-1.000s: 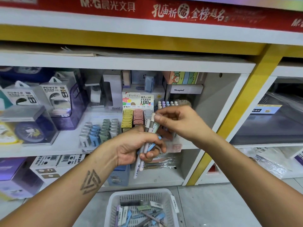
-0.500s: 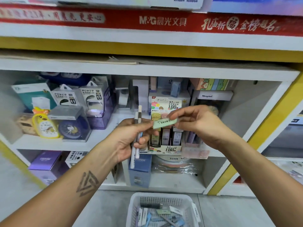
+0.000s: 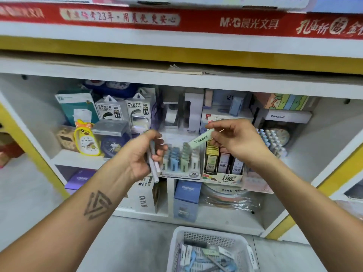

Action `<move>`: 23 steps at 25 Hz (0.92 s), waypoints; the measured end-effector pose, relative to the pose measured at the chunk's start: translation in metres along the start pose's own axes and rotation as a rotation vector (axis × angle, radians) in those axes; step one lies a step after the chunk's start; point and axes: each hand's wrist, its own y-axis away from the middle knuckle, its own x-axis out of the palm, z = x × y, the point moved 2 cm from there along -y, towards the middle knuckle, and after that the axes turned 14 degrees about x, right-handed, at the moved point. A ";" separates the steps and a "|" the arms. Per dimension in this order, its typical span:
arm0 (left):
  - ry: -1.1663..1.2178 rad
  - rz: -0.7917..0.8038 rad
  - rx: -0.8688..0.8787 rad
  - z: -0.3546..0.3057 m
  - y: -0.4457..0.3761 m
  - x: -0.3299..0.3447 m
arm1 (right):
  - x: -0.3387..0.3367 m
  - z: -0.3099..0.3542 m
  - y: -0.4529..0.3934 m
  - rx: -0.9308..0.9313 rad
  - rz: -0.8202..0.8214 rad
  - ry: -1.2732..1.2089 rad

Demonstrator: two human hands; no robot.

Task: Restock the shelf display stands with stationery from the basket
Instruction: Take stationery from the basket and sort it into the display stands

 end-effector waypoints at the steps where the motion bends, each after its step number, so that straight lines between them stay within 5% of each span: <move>1: 0.047 -0.012 -0.027 -0.003 0.000 -0.006 | 0.004 0.001 -0.001 -0.045 -0.014 0.125; 6: 0.126 0.041 -0.055 -0.006 0.001 -0.017 | 0.026 0.003 -0.002 -0.175 0.022 0.479; 13: 0.012 0.043 -0.073 -0.002 -0.002 -0.019 | 0.038 0.013 -0.024 -0.299 -0.325 0.586; 18: 0.014 0.023 -0.085 -0.001 -0.007 -0.024 | 0.070 0.017 -0.070 -0.255 -0.156 1.010; 23: -0.022 0.065 -0.082 -0.002 -0.005 -0.025 | 0.079 0.001 -0.083 -0.186 0.005 1.048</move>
